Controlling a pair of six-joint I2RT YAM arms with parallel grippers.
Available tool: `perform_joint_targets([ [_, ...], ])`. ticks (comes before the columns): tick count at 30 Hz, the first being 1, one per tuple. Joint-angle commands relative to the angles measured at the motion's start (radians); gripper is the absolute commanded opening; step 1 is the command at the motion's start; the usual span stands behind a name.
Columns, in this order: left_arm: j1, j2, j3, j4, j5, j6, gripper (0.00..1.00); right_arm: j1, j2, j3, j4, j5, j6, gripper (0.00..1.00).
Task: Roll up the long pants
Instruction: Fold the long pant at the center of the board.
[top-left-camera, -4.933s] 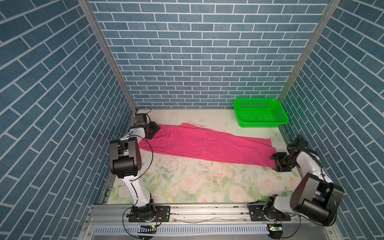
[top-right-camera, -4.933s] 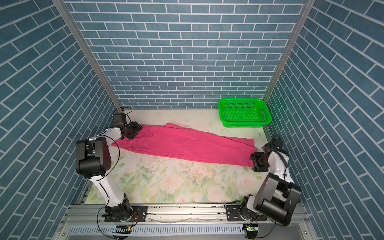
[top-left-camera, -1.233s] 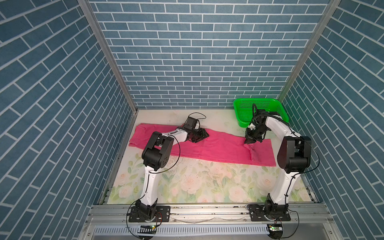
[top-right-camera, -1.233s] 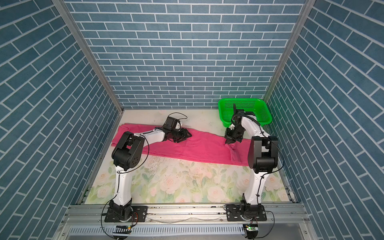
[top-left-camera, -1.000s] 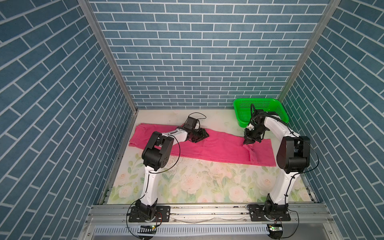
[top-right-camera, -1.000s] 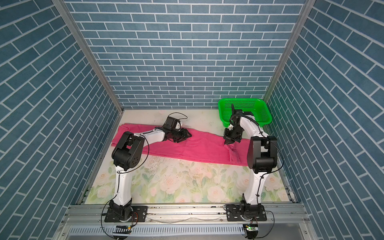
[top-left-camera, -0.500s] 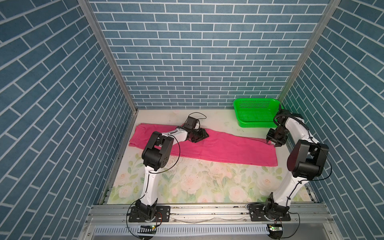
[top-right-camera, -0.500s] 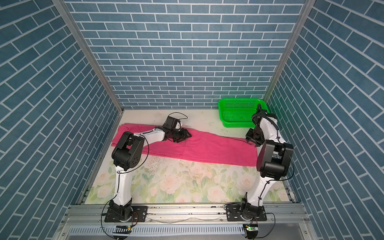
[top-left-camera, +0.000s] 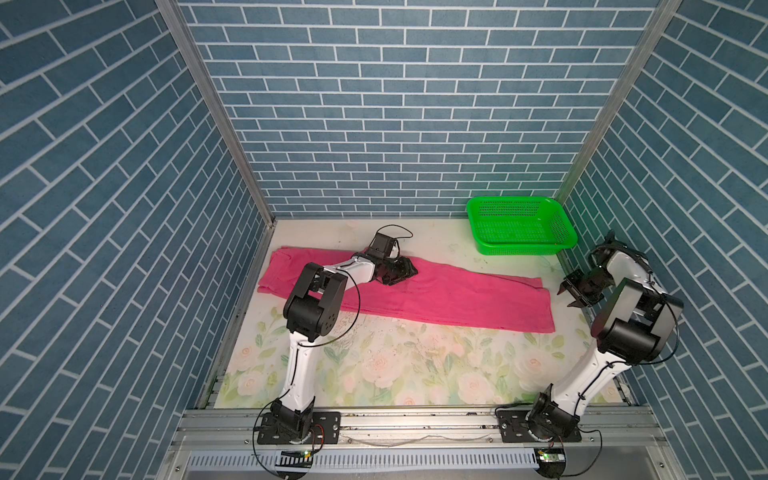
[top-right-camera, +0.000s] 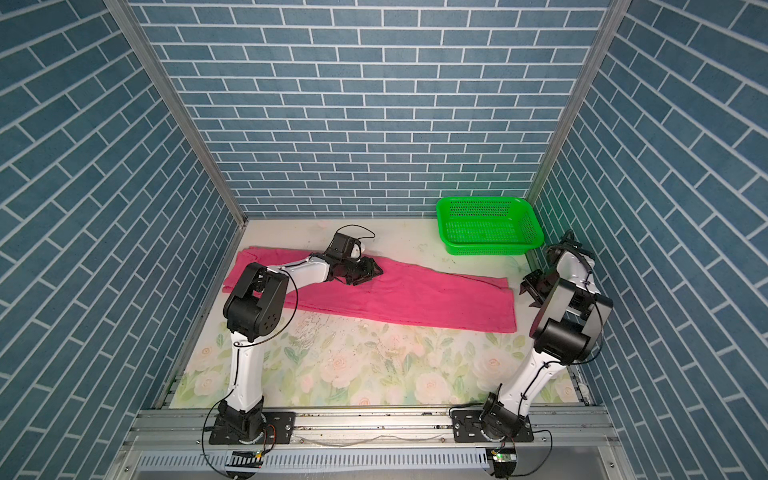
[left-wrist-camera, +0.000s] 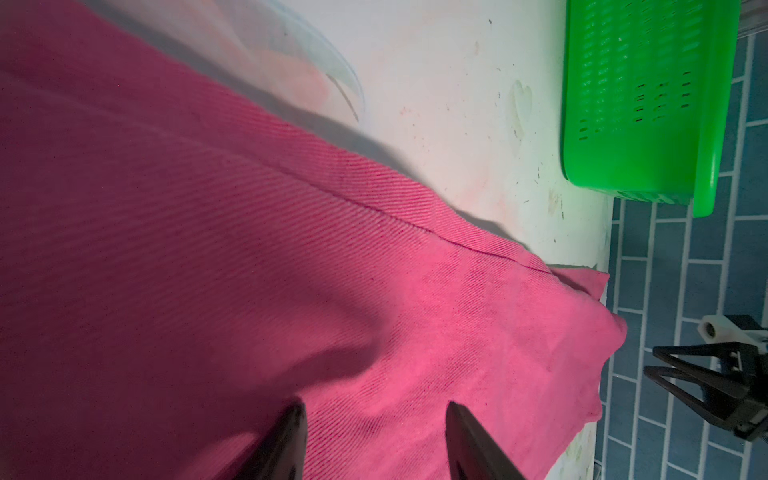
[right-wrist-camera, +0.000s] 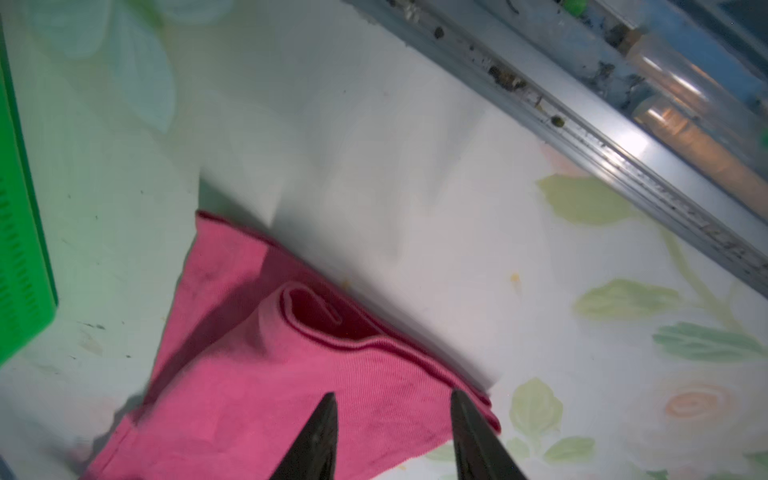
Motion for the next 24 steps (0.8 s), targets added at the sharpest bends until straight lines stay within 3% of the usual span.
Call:
perform_joint_targets([
  [1,0.007,-0.022,-0.06,-0.049,-0.019,0.007,0.59,0.008,0.045,0.023,0.057,-0.145,0.033,0.46],
  [8,0.008,-0.045,-0.112,-0.033,-0.018,0.01,0.59,0.008,0.076,-0.024,0.205,-0.316,0.118,0.46],
  [21,0.015,-0.023,-0.066,-0.067,-0.014,0.036,0.59,0.017,0.103,-0.116,0.287,-0.38,0.165,0.43],
  [24,0.016,-0.023,-0.072,-0.071,-0.011,0.04,0.58,0.029,0.125,-0.133,0.34,-0.404,0.199,0.35],
])
